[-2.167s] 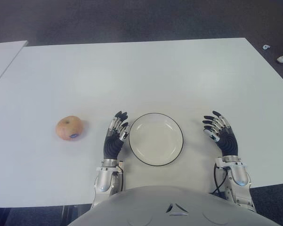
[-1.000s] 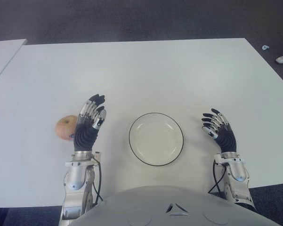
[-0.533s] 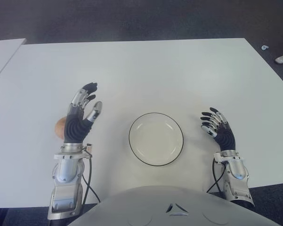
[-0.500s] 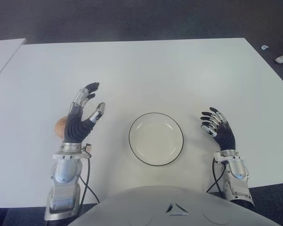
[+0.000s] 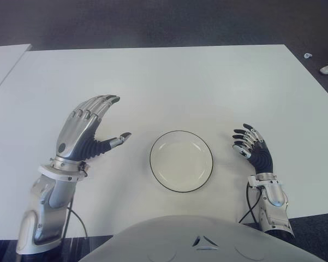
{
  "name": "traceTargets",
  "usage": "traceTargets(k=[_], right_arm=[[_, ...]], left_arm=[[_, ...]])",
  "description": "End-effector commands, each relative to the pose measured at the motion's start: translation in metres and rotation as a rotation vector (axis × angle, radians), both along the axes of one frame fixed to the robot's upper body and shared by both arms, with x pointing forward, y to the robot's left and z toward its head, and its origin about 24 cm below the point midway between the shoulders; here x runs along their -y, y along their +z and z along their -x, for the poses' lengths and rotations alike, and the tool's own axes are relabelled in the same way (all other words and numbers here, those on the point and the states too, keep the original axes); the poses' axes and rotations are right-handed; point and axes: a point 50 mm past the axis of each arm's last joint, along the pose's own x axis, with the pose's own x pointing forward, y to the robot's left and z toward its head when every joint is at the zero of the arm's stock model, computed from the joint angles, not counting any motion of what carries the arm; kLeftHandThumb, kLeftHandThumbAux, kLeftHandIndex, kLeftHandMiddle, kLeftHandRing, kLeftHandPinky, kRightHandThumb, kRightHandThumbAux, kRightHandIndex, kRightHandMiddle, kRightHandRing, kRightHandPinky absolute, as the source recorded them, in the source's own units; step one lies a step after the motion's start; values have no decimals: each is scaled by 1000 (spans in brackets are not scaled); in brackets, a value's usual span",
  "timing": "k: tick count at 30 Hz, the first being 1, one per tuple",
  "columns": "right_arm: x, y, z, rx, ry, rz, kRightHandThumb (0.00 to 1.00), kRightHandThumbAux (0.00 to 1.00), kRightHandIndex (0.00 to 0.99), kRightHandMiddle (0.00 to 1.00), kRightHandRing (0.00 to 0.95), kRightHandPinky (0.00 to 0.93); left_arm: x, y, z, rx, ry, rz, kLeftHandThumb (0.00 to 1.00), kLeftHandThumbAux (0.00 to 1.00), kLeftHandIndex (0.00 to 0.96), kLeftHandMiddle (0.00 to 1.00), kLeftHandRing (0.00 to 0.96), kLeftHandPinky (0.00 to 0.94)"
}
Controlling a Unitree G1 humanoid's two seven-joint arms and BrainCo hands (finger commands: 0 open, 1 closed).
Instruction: Put the apples into the plate.
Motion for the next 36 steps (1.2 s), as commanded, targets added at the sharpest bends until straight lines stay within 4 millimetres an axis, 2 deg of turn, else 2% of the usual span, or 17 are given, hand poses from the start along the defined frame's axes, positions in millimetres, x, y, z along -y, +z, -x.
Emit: traceTargets(k=[1, 14, 19, 28, 32, 36], right_arm=[[-9, -45, 29, -239, -45, -95, 388, 692, 140, 305, 325, 369], [-6, -46, 30, -252, -46, -92, 383, 691, 152, 308, 321, 364], [-5, -46, 30, -256, -47, -86, 382, 696, 153, 305, 319, 366], [-4, -45, 31, -262, -42, -79, 368, 698, 152, 299, 316, 366], [-2, -45, 32, -264, -42, -78, 369, 688, 153, 295, 314, 359], [1, -44, 32, -268, -45, -76, 371, 672, 153, 290, 307, 348]], left_arm=[[-4, 8, -3, 2, 18, -215, 296, 366, 144, 159, 138, 145], [-16, 14, -10, -42, -22, -536, 278, 295, 163, 152, 110, 103], [-31, 13, -11, -72, -37, -603, 287, 293, 158, 153, 103, 103], [-50, 15, -13, -129, -18, -613, 301, 283, 140, 142, 106, 126], [-58, 11, -15, -151, -5, -588, 310, 282, 133, 139, 114, 144], [-73, -2, -13, -184, 16, -555, 319, 282, 128, 138, 117, 148]])
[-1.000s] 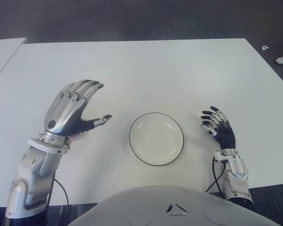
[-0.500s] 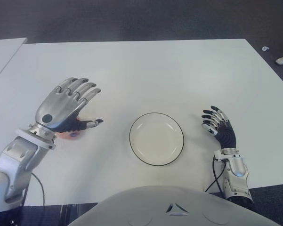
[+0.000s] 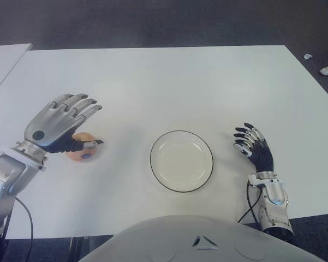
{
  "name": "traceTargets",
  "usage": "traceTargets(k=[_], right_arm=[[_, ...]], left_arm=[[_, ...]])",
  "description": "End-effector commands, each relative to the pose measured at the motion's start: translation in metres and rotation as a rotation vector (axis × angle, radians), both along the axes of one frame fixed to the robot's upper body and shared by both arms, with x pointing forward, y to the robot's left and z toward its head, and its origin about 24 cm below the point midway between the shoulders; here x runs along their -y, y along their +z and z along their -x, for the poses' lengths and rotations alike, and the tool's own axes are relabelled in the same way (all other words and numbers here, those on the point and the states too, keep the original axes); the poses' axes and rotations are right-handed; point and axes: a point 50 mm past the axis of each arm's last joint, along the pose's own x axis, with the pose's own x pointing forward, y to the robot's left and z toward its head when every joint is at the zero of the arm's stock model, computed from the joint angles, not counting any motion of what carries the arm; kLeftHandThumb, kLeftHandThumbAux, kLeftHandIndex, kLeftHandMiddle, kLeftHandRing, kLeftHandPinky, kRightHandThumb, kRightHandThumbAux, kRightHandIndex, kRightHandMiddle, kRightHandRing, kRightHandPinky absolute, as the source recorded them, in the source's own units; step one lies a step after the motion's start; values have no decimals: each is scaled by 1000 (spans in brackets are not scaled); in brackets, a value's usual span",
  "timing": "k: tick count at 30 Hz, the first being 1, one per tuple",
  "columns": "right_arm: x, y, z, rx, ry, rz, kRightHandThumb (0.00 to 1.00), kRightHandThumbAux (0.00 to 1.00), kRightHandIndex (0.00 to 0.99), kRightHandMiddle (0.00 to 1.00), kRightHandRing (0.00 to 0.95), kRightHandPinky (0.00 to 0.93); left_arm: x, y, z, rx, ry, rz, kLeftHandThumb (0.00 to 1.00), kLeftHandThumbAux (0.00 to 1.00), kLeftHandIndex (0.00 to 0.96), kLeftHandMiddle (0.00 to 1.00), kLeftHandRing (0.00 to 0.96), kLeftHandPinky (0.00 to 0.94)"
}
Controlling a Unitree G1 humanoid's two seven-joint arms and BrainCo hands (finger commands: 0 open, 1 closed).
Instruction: Put the apples into the plate.
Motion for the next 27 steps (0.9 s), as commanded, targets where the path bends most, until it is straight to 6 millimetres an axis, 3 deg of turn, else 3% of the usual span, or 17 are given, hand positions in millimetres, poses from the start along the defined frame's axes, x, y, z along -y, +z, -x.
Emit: traceTargets(k=[1, 16, 27], right_arm=[[-2, -44, 36, -273, -42, -72, 373, 668, 151, 288, 306, 346], [14, -45, 35, -290, -73, -55, 370, 664, 152, 305, 312, 349], [26, -48, 30, -318, -108, -57, 361, 676, 145, 308, 318, 351]], left_arm=[[-18, -16, 4, -37, 41, 28, 321, 282, 127, 137, 119, 149], [-35, -42, 33, -75, 174, 125, 328, 284, 133, 132, 126, 164], [-30, -70, 34, -66, 199, 169, 339, 290, 140, 140, 134, 163]])
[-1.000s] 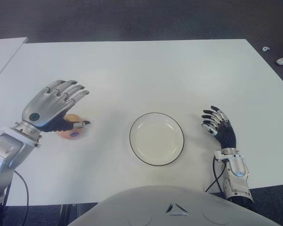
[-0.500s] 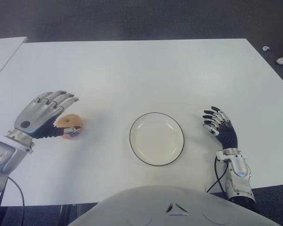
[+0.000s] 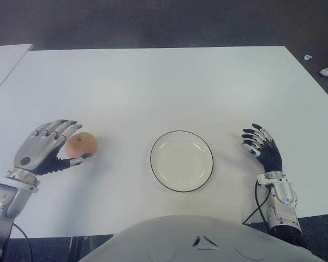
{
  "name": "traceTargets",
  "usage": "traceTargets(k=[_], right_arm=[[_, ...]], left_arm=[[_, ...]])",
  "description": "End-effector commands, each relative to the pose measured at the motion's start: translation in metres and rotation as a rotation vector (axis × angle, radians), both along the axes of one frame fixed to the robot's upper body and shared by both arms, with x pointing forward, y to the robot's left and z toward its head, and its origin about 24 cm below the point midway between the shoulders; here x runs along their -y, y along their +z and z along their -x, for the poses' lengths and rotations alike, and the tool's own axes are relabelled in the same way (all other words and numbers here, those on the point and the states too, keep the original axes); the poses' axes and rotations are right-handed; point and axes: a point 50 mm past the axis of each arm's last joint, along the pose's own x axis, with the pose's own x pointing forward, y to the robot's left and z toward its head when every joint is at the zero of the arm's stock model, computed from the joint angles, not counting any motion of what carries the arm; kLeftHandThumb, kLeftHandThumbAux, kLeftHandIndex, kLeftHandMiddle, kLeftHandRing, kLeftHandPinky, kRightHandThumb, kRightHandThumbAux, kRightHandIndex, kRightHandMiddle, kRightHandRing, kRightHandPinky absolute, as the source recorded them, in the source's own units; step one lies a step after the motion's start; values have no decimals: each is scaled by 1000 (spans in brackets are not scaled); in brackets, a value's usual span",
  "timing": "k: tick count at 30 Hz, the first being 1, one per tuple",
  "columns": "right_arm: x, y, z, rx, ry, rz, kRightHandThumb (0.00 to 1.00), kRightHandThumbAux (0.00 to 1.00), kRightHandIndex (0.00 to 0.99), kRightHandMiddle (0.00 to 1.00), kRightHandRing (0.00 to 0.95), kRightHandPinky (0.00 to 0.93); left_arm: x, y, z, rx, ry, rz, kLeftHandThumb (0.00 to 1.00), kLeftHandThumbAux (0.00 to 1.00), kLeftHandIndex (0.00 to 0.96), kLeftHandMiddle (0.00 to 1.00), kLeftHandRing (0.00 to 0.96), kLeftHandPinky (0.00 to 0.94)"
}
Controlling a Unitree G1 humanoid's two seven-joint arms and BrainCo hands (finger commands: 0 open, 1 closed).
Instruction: Put the apples into the plate.
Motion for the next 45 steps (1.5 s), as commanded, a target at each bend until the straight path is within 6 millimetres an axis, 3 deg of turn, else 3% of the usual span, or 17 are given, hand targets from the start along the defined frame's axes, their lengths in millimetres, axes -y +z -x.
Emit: traceTargets(k=[1, 24, 45], right_arm=[[-2, -46, 32, -276, -66, -100, 360, 677, 145, 308, 318, 352], [10, -45, 29, -282, -85, -69, 327, 705, 143, 290, 302, 332], [12, -44, 29, -271, -81, -83, 354, 689, 142, 288, 303, 344]], left_arm=[[5, -14, -1, -10, 0, 14, 339, 291, 141, 140, 134, 163], [20, -45, -10, 61, -12, 113, 346, 284, 152, 157, 146, 170], [23, -53, -19, 84, -21, 115, 347, 277, 146, 149, 138, 161]])
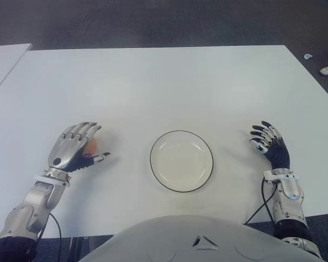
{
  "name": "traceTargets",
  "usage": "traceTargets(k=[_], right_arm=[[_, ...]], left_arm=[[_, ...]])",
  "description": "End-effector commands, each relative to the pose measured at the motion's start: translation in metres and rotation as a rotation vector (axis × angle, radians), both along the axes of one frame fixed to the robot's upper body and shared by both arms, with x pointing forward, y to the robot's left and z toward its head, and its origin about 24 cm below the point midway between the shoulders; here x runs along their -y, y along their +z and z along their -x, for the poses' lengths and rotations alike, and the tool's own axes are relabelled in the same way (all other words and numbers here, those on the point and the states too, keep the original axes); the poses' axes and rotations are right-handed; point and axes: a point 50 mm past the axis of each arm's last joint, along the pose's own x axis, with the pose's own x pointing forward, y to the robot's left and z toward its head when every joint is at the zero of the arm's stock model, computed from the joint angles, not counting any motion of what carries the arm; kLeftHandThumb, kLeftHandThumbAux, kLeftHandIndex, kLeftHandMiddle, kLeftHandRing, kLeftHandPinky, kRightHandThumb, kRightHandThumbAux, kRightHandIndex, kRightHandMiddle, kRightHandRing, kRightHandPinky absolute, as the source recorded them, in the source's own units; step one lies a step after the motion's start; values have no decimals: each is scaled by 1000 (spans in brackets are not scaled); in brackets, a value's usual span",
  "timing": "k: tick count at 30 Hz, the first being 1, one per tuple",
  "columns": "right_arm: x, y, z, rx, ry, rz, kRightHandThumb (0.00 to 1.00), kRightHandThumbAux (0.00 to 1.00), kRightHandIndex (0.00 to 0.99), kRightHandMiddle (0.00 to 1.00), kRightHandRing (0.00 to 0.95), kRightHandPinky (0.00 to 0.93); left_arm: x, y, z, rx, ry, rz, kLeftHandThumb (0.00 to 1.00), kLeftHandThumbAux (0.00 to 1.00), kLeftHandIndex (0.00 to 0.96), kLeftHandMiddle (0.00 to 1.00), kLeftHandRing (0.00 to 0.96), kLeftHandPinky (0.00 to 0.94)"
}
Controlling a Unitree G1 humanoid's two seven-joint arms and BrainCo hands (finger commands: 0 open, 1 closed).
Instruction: Put the apples into the plate.
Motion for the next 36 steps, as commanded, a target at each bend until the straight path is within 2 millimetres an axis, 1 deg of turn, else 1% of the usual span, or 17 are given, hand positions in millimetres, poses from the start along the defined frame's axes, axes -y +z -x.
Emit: traceTargets(k=[1, 13, 26, 36], right_arm=[[-5, -44, 35, -249, -43, -98, 358, 689, 142, 289, 303, 343], [-2, -42, 36, -237, -41, -101, 358, 689, 145, 281, 297, 338], [2, -40, 36, -240, -38, -99, 350, 679, 144, 281, 297, 342], [6, -36, 38, -234, -30, -81, 357, 689, 139, 279, 291, 328]], left_arm=[[0, -2, -2, -2, -7, -15, 346, 277, 146, 149, 137, 161], [0, -9, -5, -9, 3, -11, 339, 278, 157, 150, 137, 166], [0, -12, -8, -14, 8, -29, 356, 278, 156, 152, 138, 164], [-1, -22, -9, -45, 22, -31, 358, 280, 152, 152, 140, 164]])
